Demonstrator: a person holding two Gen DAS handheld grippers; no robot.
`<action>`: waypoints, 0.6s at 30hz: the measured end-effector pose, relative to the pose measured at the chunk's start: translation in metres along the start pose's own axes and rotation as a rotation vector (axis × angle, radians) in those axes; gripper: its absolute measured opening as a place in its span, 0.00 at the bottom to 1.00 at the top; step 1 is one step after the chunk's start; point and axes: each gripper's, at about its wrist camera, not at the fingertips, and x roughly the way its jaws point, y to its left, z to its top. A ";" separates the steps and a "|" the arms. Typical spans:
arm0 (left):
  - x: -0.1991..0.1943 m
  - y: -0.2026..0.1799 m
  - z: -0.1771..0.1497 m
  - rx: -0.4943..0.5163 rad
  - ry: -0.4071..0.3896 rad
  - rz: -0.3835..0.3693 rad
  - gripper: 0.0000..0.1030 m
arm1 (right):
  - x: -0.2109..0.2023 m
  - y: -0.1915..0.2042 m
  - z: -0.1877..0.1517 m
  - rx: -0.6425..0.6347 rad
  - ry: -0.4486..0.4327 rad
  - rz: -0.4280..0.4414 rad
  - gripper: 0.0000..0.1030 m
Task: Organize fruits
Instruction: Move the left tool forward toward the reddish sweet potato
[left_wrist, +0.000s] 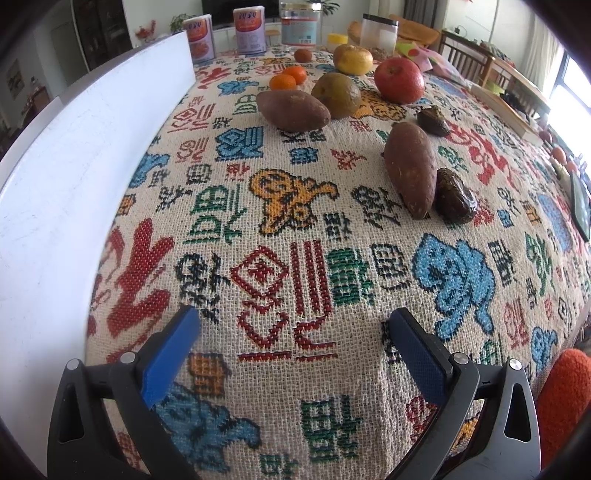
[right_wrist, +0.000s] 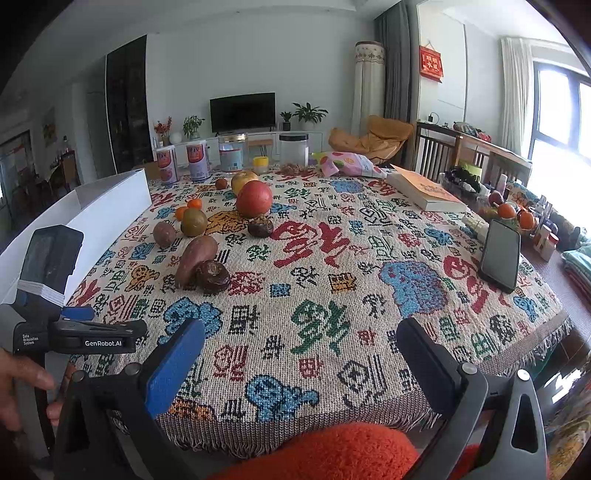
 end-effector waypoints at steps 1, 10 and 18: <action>0.000 0.000 0.000 0.000 0.000 -0.003 1.00 | 0.000 -0.001 0.000 0.000 -0.001 0.001 1.00; -0.006 0.007 -0.003 -0.003 -0.011 -0.075 0.99 | 0.000 -0.001 -0.001 0.000 0.010 0.004 1.00; -0.019 -0.007 0.068 -0.048 -0.029 -0.359 0.99 | 0.003 -0.001 -0.001 -0.004 0.020 0.011 1.00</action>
